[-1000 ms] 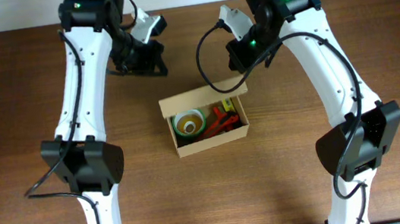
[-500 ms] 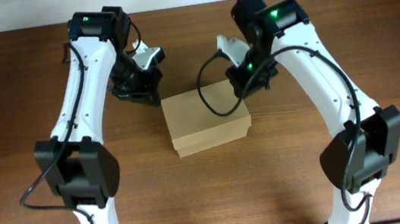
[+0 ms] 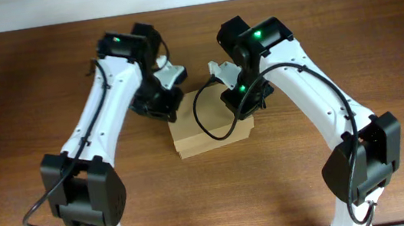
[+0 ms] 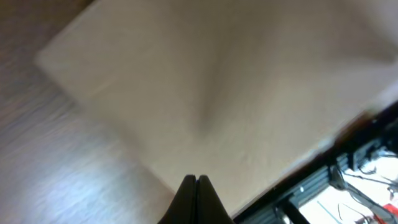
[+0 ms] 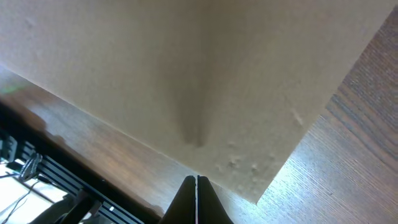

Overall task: Pack container
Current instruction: 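Press the lid down onto the box with both grippers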

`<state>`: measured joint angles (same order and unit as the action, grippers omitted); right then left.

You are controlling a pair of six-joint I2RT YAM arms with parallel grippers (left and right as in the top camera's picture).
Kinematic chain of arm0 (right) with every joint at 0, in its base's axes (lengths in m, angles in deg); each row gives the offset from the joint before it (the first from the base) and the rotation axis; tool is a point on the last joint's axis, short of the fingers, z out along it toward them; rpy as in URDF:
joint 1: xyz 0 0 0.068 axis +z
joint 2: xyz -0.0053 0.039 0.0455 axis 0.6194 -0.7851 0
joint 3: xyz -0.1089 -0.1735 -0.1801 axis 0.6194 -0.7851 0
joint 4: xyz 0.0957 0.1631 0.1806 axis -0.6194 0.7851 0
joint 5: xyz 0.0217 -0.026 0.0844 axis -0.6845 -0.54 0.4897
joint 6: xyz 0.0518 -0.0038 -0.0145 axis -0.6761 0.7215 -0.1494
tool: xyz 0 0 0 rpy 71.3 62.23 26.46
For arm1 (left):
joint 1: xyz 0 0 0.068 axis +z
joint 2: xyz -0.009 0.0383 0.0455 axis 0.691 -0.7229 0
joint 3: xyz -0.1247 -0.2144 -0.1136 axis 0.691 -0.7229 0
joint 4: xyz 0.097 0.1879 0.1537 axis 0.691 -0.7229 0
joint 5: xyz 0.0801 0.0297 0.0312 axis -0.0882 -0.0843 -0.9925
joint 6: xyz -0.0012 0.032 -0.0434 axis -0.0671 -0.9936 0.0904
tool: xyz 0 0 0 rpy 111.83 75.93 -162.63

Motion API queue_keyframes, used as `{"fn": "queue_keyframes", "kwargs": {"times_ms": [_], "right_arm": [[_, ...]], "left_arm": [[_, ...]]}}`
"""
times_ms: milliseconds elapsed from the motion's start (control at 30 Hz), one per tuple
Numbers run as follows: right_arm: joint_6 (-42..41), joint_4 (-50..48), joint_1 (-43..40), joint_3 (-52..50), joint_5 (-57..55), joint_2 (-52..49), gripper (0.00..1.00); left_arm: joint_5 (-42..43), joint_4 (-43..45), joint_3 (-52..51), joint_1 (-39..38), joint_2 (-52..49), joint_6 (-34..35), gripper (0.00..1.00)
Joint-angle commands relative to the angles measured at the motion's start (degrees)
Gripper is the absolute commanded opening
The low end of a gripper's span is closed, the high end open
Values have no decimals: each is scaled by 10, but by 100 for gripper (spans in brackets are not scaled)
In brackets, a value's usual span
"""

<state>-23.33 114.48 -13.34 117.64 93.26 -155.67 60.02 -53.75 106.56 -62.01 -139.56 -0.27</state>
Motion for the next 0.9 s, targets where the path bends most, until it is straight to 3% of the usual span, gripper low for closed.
{"fn": "queue_keyframes", "kwargs": {"times_ms": [0, 500, 700, 867], "right_arm": [[-2, -1, 1, -8, -19, 23, 4], [-2, -122, 1, -172, -33, 23, 4], [-2, -136, -2, -153, -28, 23, 4], [-15, -121, -27, -42, 5, 25, 4]], "left_arm": [[-12, 25, -54, -7, 14, 26, 2], [-7, 104, -189, -8, 14, 44, 2], [-7, 117, -188, -8, 18, 53, 2], [-40, 117, -145, 2, 37, 75, 2]]}}
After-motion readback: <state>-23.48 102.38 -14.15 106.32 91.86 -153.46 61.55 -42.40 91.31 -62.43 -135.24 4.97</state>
